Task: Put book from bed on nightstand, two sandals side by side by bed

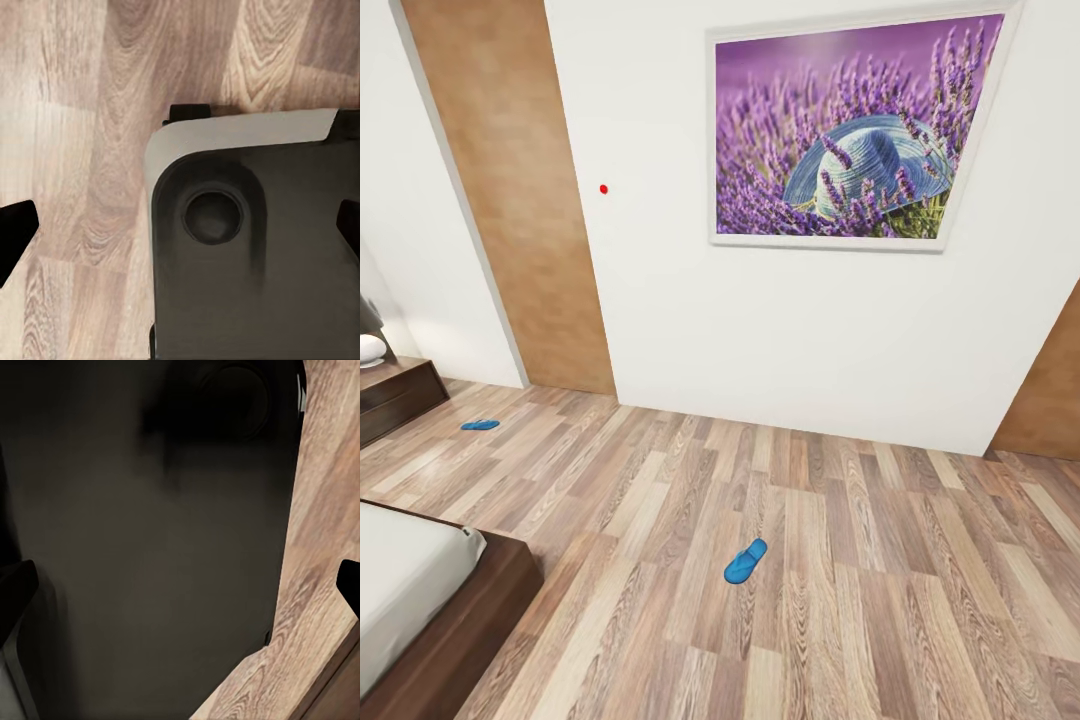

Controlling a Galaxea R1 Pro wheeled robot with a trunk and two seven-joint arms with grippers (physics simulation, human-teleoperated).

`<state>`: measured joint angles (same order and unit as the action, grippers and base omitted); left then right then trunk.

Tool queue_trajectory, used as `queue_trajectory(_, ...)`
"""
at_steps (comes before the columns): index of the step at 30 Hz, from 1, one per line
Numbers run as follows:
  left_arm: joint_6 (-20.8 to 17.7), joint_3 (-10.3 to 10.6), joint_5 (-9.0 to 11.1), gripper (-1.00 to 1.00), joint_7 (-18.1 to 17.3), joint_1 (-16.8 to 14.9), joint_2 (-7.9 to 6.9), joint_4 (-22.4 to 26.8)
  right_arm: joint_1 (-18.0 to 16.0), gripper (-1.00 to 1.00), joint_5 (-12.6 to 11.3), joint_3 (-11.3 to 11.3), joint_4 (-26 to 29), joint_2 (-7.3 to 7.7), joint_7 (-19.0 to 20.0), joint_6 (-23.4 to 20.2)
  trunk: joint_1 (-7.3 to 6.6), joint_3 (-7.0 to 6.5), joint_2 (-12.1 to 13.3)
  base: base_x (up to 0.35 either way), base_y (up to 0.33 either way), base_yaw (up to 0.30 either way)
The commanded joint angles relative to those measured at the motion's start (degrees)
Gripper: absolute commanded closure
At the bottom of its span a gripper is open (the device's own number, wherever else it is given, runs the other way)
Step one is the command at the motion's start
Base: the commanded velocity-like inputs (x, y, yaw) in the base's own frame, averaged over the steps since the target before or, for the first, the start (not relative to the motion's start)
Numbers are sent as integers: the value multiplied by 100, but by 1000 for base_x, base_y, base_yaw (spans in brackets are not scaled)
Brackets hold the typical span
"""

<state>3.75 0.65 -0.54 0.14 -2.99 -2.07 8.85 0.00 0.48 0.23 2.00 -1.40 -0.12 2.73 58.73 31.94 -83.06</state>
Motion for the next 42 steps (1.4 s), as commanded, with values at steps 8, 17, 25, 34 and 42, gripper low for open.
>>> queue_trajectory(8, -9, 1, -2, -100, 3, -270, -182, 289, 0, -100, 5, -2, -3, 12, 0, 14, 0, 5, -2, 4, 0, 0)
queue_trajectory(17, -80, -42, 23, -100, -9, -832, -550, 460, 0, -100, 5, -5, 1, 22, 1, 16, 0, 5, -2, 1, 67, 0)
queue_trajectory(25, -359, -54, 29, -100, -12, -1283, -696, 522, 1, -100, 5, -1, 2, 23, 1, 17, 0, 5, -2, 9, 153, 0)
queue_trajectory(34, -434, -29, 13, -100, 4, -1509, -734, 543, 1, -100, 5, -7, 2, 27, 1, 18, 0, 5, -2, 4, 52, 0)
queue_trajectory(42, -17, 93, -15, -100, 10, -1567, -701, 512, 0, -100, -1, -16, -5, 24, -2, 94, 0, 5, -2, 1, 10, 0)
